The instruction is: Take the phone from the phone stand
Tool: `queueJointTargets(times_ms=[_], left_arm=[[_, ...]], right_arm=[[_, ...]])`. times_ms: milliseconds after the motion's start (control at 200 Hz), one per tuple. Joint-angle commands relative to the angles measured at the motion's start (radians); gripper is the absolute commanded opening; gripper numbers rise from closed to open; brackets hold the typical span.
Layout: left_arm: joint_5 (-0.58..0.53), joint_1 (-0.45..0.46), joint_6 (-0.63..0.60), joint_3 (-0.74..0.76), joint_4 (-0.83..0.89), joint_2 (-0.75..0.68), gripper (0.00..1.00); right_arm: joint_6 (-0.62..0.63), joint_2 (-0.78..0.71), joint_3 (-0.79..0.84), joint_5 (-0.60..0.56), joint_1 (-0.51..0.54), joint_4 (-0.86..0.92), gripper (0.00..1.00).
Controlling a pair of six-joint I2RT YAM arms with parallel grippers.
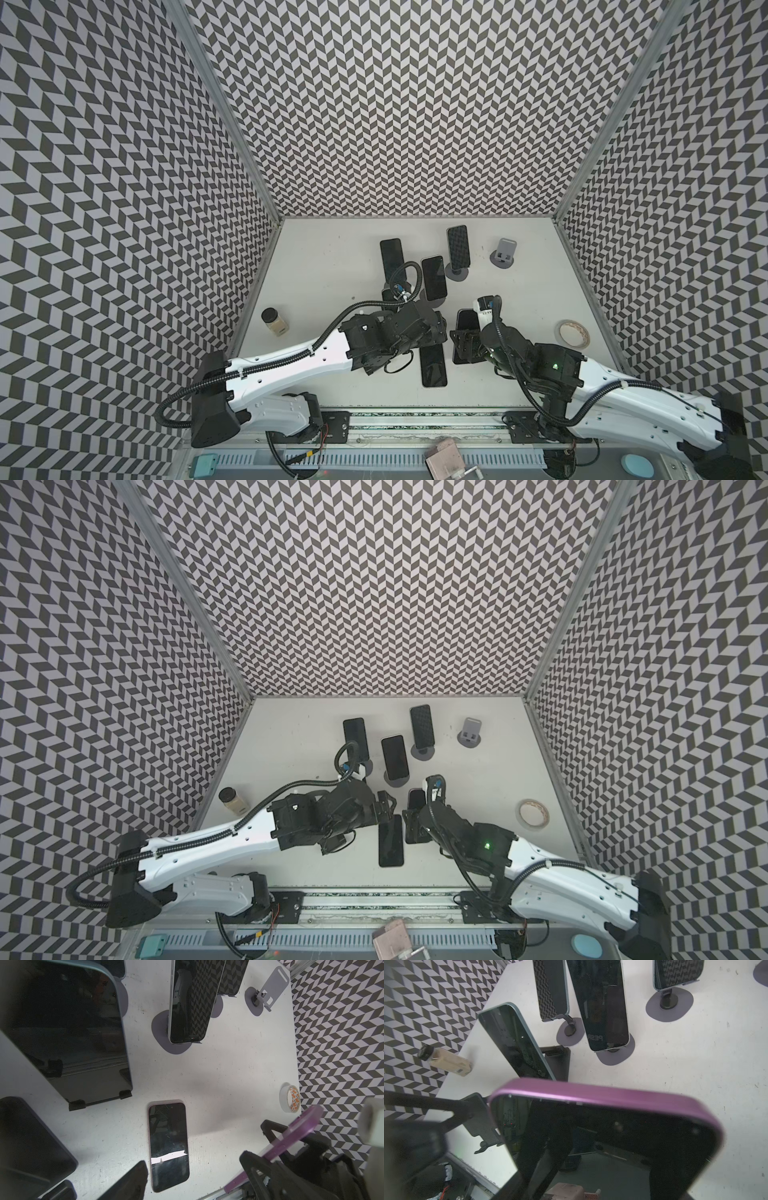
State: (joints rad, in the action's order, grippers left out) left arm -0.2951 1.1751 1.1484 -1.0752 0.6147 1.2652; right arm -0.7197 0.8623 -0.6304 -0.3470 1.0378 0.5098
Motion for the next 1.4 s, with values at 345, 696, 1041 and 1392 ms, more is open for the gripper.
queueJointTargets(times_ms=[345,696,1041,1392], left_arm=[[-0.078,0.028,0.009,-0.007,0.023,-0.031,0.94],[-0.105,0.037,-0.04,-0.019,0.04,-0.038,0.94],[-0.104,0.037,-0.053,-0.015,0.054,-0.044,0.94],[-0.101,0.037,-0.02,0.017,0.053,-0.067,0.94]], right_arm=[[0.05,0.115,0.048,0.236,-0.139,-0.088,0.59],[0.013,0.222,0.058,0.301,-0.15,-0.112,0.56],[0.006,0.354,0.043,0.346,-0.156,-0.109,0.56],[0.019,0.385,0.037,0.368,-0.171,-0.11,0.57]])
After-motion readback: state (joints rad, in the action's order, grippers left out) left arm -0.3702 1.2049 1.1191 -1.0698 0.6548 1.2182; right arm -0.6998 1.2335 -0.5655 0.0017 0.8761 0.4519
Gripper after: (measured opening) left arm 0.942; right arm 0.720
